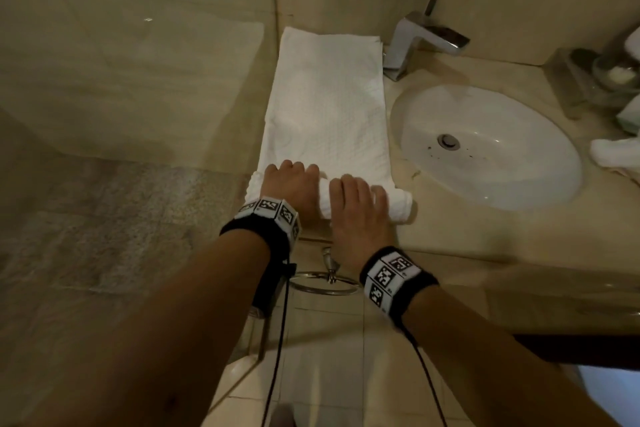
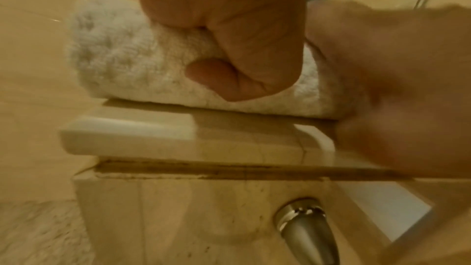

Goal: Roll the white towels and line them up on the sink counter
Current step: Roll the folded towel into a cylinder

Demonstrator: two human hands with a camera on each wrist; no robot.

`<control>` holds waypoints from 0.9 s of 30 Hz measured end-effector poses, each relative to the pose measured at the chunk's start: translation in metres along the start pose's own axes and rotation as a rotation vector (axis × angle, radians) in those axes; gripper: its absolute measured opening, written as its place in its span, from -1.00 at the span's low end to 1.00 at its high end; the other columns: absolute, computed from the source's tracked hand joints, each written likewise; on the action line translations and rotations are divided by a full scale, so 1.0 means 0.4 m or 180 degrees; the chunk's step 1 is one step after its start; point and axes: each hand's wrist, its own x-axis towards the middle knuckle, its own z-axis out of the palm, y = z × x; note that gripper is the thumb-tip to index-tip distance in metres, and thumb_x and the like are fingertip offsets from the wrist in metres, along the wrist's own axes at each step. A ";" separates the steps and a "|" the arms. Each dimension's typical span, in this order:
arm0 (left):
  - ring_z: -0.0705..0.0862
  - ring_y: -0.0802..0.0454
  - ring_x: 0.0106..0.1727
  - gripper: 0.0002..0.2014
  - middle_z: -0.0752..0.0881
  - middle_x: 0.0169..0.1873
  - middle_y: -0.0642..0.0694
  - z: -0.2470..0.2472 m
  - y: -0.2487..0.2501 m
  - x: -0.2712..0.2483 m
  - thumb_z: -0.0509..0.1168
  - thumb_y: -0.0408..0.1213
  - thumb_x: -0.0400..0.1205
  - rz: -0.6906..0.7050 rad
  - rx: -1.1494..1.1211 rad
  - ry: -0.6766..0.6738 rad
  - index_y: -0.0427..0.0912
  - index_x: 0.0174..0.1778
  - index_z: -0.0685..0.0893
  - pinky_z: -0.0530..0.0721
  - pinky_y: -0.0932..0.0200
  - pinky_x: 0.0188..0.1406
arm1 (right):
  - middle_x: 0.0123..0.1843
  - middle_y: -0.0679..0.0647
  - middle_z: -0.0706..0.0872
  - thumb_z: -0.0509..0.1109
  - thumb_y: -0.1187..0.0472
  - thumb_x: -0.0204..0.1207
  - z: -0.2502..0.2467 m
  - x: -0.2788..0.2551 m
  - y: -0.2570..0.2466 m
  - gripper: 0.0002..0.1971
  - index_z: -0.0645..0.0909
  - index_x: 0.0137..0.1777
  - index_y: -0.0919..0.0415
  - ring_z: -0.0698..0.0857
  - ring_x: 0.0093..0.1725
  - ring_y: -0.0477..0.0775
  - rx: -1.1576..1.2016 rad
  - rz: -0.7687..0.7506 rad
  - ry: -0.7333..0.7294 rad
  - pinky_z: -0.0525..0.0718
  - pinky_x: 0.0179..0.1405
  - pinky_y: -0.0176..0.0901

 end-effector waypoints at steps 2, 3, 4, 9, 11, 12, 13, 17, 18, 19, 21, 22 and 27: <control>0.57 -0.09 0.19 -0.42 0.64 0.14 -0.08 0.003 -0.006 0.007 0.26 0.22 0.47 0.0029 -0.0070 -0.0025 -0.04 0.31 0.45 0.47 -0.04 0.15 | 0.21 0.13 0.53 0.52 0.20 0.20 0.011 0.016 -0.005 -0.32 0.42 0.37 0.17 0.53 0.16 0.17 0.0084 0.0189 0.0191 0.42 0.26 0.10; 0.57 -0.09 0.18 -0.39 0.63 0.14 -0.08 0.005 -0.006 0.006 0.28 0.24 0.45 0.0015 -0.0096 -0.0007 -0.03 0.32 0.43 0.47 -0.04 0.14 | 0.20 0.13 0.56 0.49 0.20 0.27 0.005 0.031 -0.005 -0.40 0.45 0.35 0.17 0.54 0.15 0.17 0.0102 0.0253 0.0190 0.44 0.24 0.09; 0.55 -0.09 0.17 -0.37 0.62 0.14 -0.09 0.006 -0.005 0.006 0.29 0.24 0.43 -0.0001 -0.0085 0.0048 -0.03 0.33 0.40 0.47 -0.04 0.13 | 0.21 0.12 0.57 0.44 0.20 0.36 0.000 0.052 -0.002 -0.47 0.44 0.35 0.15 0.54 0.17 0.16 0.0092 0.0266 0.0128 0.44 0.24 0.09; 0.40 -0.15 0.11 -0.30 0.45 0.09 -0.17 0.006 0.009 -0.026 0.29 0.32 0.29 0.0116 0.0220 0.0491 -0.04 0.22 0.38 0.36 -0.09 0.12 | 0.26 0.07 0.55 0.42 0.08 0.37 -0.008 0.121 0.014 -0.49 0.38 0.32 0.10 0.51 0.22 0.14 0.0212 0.0236 -0.0218 0.40 0.21 0.06; 0.43 -0.18 0.01 -0.40 0.51 -0.02 -0.20 0.022 0.023 -0.040 0.32 0.17 0.23 0.0257 0.0336 0.0704 -0.13 0.08 0.48 0.38 -0.13 0.06 | 0.26 0.07 0.57 0.38 0.04 0.39 -0.014 0.133 0.018 -0.52 0.40 0.30 0.09 0.53 0.24 0.14 0.0275 0.0268 -0.0346 0.40 0.24 0.07; 0.46 -0.18 -0.05 -0.46 0.53 -0.10 -0.20 0.026 0.030 -0.040 0.34 0.09 0.20 0.0220 0.0317 0.0790 -0.16 0.00 0.52 0.41 -0.13 0.00 | 0.25 0.08 0.59 0.37 0.03 0.39 -0.017 0.142 0.022 -0.52 0.41 0.30 0.10 0.54 0.24 0.15 0.0304 0.0257 -0.0410 0.40 0.25 0.08; 0.48 -0.18 -0.09 -0.52 0.55 -0.15 -0.20 0.024 0.036 -0.032 0.36 0.02 0.20 0.0123 0.0276 0.0822 -0.16 -0.05 0.54 0.43 -0.12 -0.05 | 0.25 0.09 0.60 0.36 0.02 0.38 -0.024 0.150 0.028 -0.52 0.42 0.30 0.11 0.55 0.24 0.16 0.0329 0.0236 -0.0494 0.40 0.26 0.09; 0.49 -0.18 0.23 -0.59 0.57 0.15 -0.13 -0.023 0.040 0.043 0.33 -0.03 0.48 -0.0237 0.0219 -0.0010 -0.06 0.21 0.48 0.41 -0.17 0.22 | 0.29 0.13 0.56 0.38 -0.03 0.35 -0.049 0.180 0.054 -0.42 0.40 0.34 0.16 0.52 0.30 0.19 0.0602 0.0140 -0.0999 0.39 0.32 0.14; 0.48 -0.17 0.28 -0.56 0.57 0.20 -0.10 -0.030 0.034 0.062 0.33 -0.02 0.49 -0.0218 0.0200 -0.0205 -0.03 0.26 0.46 0.40 -0.15 0.29 | 0.31 0.14 0.52 0.39 -0.05 0.34 -0.052 0.177 0.057 -0.38 0.37 0.37 0.17 0.48 0.32 0.19 0.0668 0.0130 -0.1000 0.36 0.34 0.14; 0.49 -0.15 0.29 -0.53 0.58 0.22 -0.07 -0.038 0.030 0.079 0.34 -0.01 0.48 -0.0184 0.0175 -0.0385 0.00 0.30 0.46 0.41 -0.14 0.31 | 0.33 0.14 0.46 0.39 -0.04 0.31 -0.054 0.170 0.062 -0.34 0.33 0.39 0.18 0.43 0.33 0.19 0.0687 0.0079 -0.0910 0.31 0.37 0.17; 0.53 -0.12 0.29 -0.45 0.60 0.25 -0.05 -0.045 0.020 0.110 0.34 0.03 0.46 -0.0108 0.0124 -0.0672 0.07 0.39 0.45 0.44 -0.12 0.30 | 0.34 0.14 0.36 0.40 0.04 0.22 -0.051 0.151 0.069 -0.25 0.28 0.44 0.18 0.34 0.34 0.19 0.0535 -0.0153 -0.0655 0.18 0.43 0.25; 0.54 -0.11 0.28 -0.42 0.60 0.27 -0.04 -0.049 0.016 0.120 0.32 0.04 0.46 -0.0086 0.0089 -0.0810 0.09 0.43 0.43 0.46 -0.10 0.29 | 0.33 0.14 0.34 0.42 0.09 0.18 -0.047 0.144 0.071 -0.22 0.27 0.44 0.18 0.34 0.32 0.20 0.0412 -0.0264 -0.0590 0.17 0.42 0.26; 0.52 -0.11 0.23 -0.40 0.56 0.22 -0.08 -0.045 0.005 0.112 0.31 0.15 0.42 -0.0057 -0.0064 -0.0610 0.00 0.35 0.43 0.51 -0.06 0.15 | 0.35 0.13 0.44 0.50 0.00 0.26 -0.040 0.212 0.082 -0.24 0.29 0.45 0.11 0.43 0.32 0.19 0.0351 -0.0297 -0.0859 0.38 0.32 0.13</control>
